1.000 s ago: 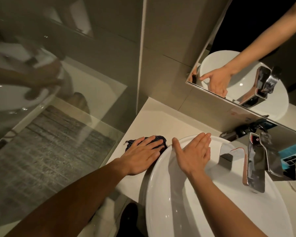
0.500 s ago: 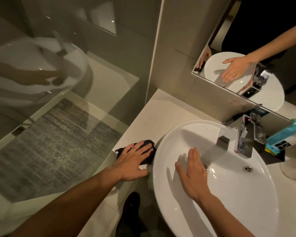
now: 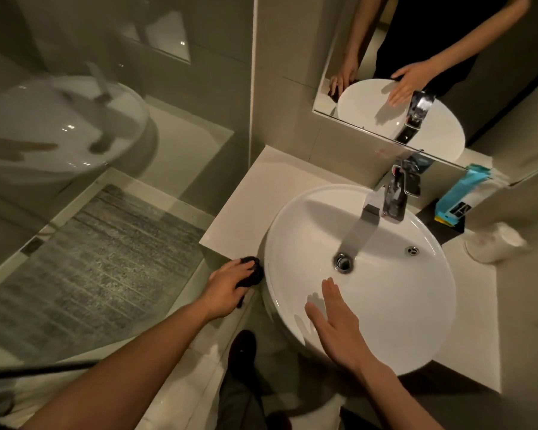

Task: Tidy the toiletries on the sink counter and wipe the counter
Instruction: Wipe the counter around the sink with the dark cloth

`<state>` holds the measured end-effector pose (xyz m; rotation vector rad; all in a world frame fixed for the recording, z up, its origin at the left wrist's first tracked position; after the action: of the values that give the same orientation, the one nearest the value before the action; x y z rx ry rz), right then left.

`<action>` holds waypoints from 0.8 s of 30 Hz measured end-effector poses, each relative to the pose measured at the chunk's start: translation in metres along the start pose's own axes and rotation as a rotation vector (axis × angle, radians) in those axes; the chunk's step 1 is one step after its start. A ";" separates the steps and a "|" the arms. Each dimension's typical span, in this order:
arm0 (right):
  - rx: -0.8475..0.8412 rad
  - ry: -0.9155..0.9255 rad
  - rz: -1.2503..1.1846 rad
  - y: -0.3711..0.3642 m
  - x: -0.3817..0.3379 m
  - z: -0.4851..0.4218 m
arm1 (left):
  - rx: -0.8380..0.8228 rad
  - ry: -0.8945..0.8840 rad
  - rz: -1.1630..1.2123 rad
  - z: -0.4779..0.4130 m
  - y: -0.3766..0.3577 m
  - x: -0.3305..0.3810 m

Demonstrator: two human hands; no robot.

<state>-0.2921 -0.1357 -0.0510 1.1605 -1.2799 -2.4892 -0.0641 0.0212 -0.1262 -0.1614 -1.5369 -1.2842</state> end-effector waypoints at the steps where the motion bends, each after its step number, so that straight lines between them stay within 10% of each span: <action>1: -0.025 -0.005 -0.064 0.003 -0.002 0.009 | -0.066 0.138 0.248 0.014 0.007 0.008; 10: -0.135 -0.027 -0.543 0.038 -0.037 0.073 | -0.225 0.584 1.662 0.131 0.034 0.106; 24: 0.365 -0.097 -0.848 0.118 0.014 0.143 | -0.679 0.489 1.449 0.105 -0.052 0.249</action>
<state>-0.4260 -0.1240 0.0778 2.0454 -1.5475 -2.9453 -0.2672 -0.0412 0.0489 -1.0731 -0.2342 -0.4799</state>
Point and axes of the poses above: each hand's wrist, its own z-axis away from the middle knuckle, its own y-axis out of the back of the hand, x = y × z, the point moved 1 cm from there along -z, towards the middle knuckle, and after that the axes turned 8 degrees about x, right-handed, at the moved point
